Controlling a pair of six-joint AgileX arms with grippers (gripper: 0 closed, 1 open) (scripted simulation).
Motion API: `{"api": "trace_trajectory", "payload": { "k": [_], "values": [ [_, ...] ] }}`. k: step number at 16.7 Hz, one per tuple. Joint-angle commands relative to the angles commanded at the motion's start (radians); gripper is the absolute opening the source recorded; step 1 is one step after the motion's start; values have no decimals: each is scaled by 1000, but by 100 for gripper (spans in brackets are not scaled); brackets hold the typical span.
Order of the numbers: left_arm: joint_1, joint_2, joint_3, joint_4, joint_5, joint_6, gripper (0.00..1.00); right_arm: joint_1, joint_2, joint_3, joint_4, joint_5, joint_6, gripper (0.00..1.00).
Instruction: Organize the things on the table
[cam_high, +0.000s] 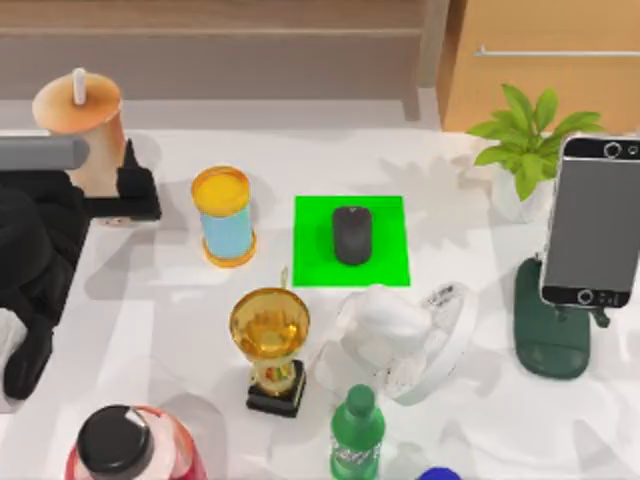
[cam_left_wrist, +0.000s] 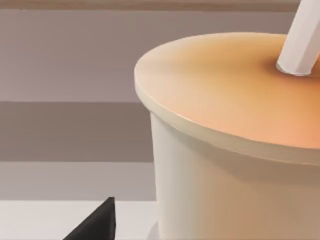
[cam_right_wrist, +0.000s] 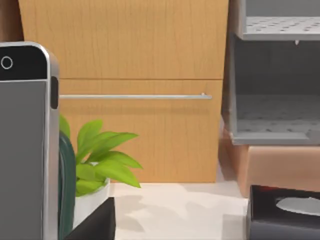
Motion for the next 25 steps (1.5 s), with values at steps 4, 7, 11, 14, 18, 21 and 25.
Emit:
{"api": "trace_trajectory", "payload": {
  "k": [4, 7, 11, 14, 18, 21, 25],
  "values": [
    [4, 18, 34, -16, 4, 0, 100, 0, 0, 0, 0, 0, 0, 100],
    [10, 54, 99, -44, 11, 1, 100, 0, 0, 0, 0, 0, 0, 100],
    [12, 68, 124, -56, 13, 1, 100, 0, 0, 0, 0, 0, 0, 100],
    [12, 68, 124, -56, 13, 1, 85, 0, 0, 0, 0, 0, 0, 100],
    [12, 68, 124, -56, 13, 1, 55, 0, 0, 0, 0, 0, 0, 100],
    [12, 68, 124, -56, 13, 1, 32, 0, 0, 0, 0, 0, 0, 100],
    [12, 68, 124, -56, 13, 1, 2, 0, 0, 0, 0, 0, 0, 100]
  ]
}}
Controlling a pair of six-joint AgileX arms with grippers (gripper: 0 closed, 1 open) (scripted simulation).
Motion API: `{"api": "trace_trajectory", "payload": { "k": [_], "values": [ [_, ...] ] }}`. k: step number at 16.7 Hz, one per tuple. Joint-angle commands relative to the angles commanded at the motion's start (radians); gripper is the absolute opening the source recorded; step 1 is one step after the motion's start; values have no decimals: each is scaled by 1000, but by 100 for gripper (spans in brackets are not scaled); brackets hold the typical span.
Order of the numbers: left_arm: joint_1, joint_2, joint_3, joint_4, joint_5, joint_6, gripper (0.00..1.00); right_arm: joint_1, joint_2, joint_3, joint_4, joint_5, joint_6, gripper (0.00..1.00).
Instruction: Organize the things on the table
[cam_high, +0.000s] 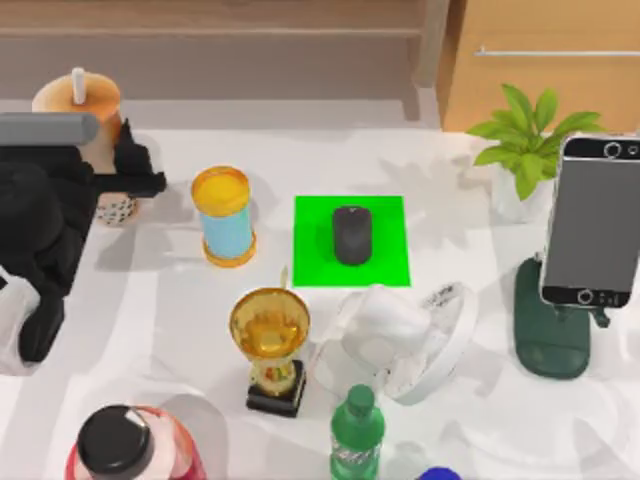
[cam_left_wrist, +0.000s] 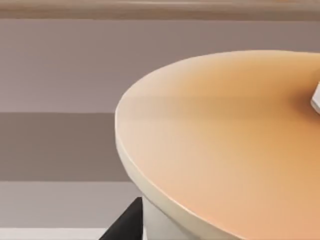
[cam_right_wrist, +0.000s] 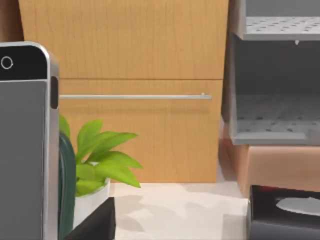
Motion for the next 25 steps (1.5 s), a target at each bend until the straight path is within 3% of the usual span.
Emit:
{"api": "trace_trajectory", "payload": {
  "k": [18, 25],
  "values": [
    [-1, -44, -1, -46, -1, 3, 0, 0, 0, 0, 0, 0, 0, 100],
    [-69, -217, 119, -125, -3, -2, 0, 0, 0, 0, 0, 0, 0, 100]
  ]
}}
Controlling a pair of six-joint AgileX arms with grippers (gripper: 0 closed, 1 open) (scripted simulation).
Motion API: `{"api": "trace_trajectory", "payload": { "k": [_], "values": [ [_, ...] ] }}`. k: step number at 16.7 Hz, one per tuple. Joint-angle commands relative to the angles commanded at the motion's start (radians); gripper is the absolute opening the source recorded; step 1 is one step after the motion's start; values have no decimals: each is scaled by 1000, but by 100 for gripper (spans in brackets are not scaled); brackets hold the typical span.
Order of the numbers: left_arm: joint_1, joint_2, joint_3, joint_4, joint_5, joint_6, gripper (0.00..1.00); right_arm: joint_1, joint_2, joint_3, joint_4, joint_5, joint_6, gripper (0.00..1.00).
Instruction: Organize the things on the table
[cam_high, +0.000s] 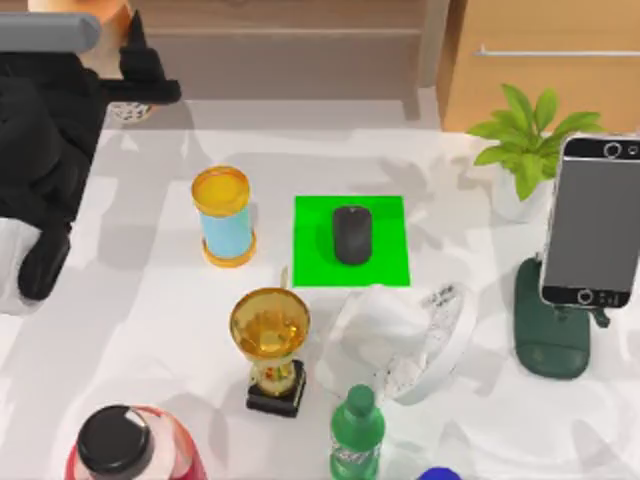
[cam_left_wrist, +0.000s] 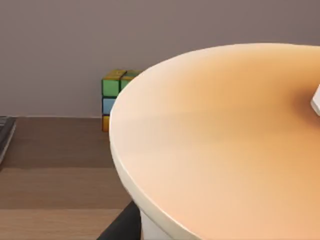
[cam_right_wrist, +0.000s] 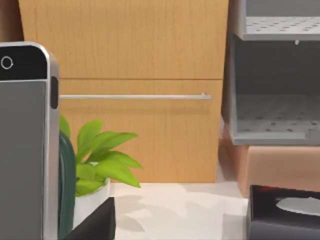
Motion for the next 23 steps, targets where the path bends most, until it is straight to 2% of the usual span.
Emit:
{"api": "trace_trajectory", "payload": {
  "k": [6, 16, 19, 23],
  "values": [
    [-32, -59, 223, -244, -22, -2, 0, 0, 0, 0, 0, 0, 0, 100],
    [-7, 104, 652, -720, -71, -3, 0, 0, 0, 0, 0, 0, 0, 100],
    [-6, 131, 721, -795, -77, -2, 0, 0, 0, 0, 0, 0, 0, 100],
    [-6, 137, 736, -811, -79, -2, 0, 0, 0, 0, 0, 0, 0, 100]
  ]
}}
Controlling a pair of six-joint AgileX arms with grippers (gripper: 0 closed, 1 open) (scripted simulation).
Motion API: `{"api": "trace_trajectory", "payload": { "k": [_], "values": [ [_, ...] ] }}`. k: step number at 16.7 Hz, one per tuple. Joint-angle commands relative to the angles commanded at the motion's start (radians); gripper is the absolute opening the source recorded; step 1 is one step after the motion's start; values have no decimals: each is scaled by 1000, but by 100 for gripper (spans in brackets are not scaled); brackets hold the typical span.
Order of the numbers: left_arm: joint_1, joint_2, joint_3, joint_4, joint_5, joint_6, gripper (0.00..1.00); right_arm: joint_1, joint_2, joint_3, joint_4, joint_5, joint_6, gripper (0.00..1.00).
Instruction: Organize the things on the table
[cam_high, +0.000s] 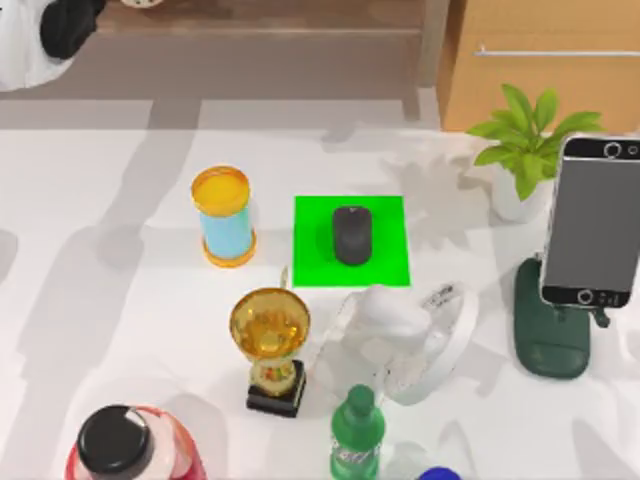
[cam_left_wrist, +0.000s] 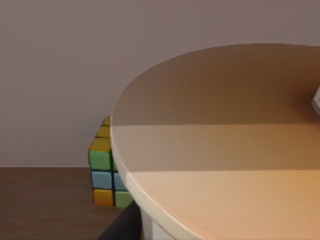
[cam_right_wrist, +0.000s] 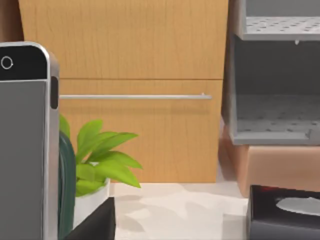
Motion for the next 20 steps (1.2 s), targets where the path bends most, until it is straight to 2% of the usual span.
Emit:
{"api": "trace_trajectory", "payload": {
  "k": [10, 20],
  "values": [
    [0, 0, 0, 0, 0, 0, 0, 0, 0, 0, 0, 0, 0, 100],
    [0, 0, 0, 0, 0, 0, 75, 0, 0, 0, 0, 0, 0, 100]
  ]
}}
